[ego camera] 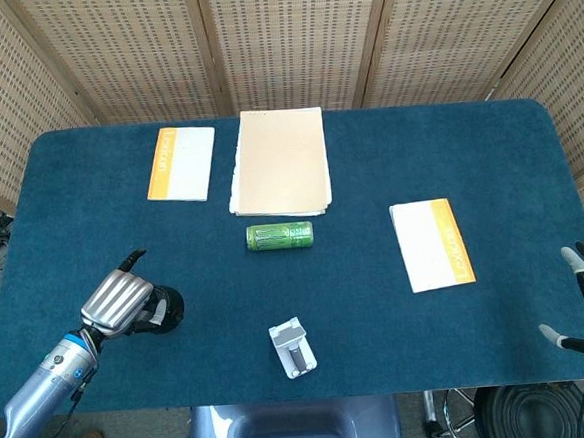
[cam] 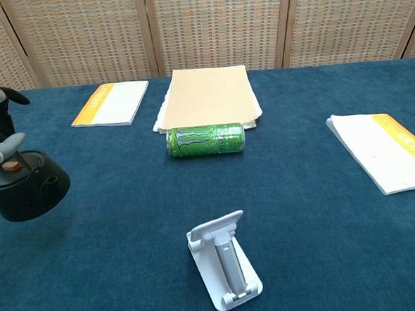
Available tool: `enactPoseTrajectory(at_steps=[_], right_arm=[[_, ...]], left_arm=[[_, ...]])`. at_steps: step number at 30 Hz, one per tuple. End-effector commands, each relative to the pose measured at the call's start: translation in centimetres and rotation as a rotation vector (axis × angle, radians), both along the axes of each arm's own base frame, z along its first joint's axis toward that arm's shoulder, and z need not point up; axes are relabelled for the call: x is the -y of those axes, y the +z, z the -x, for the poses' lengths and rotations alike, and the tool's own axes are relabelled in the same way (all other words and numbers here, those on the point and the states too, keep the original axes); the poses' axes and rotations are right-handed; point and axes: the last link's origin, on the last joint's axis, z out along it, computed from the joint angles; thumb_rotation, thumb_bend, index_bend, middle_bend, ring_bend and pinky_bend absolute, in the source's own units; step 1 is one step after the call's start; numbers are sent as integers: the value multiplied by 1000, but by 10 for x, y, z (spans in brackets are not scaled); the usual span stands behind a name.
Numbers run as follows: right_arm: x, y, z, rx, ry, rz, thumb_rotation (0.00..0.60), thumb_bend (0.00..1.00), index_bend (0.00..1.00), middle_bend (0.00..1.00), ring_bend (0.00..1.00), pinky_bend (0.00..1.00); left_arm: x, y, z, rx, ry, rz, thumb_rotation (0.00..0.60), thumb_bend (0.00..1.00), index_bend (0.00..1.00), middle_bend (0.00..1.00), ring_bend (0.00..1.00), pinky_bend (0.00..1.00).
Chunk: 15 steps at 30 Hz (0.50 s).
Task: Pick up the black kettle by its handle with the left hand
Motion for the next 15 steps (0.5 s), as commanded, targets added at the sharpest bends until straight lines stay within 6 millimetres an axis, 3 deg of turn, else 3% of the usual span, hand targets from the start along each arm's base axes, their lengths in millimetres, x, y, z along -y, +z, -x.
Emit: enactPoseTrajectory(at_steps=[1,5,8,15], right_arm=[[0,0,0,0,0,0,600,0,0,0,0,0],[0,1,0,1,-1,2,600,0,0,0,0,0],[0,0,0,0,0,0,600,0,0,0,0,0],[0,0,0,0,-1,1,600,0,0,0,0,0]], left_arm=[[0,0,0,-4,0,0,229,998,1000,1000,856,69],[-1,0,0,-15,-7,-10,215,1000,1000,1000,855,95],[-3,-2,0,-20,-25,-24,188,1000,1000,1000,856,168],[-10,-7,3,-76,-60,-66,156,1000,1000,1000,866,482]])
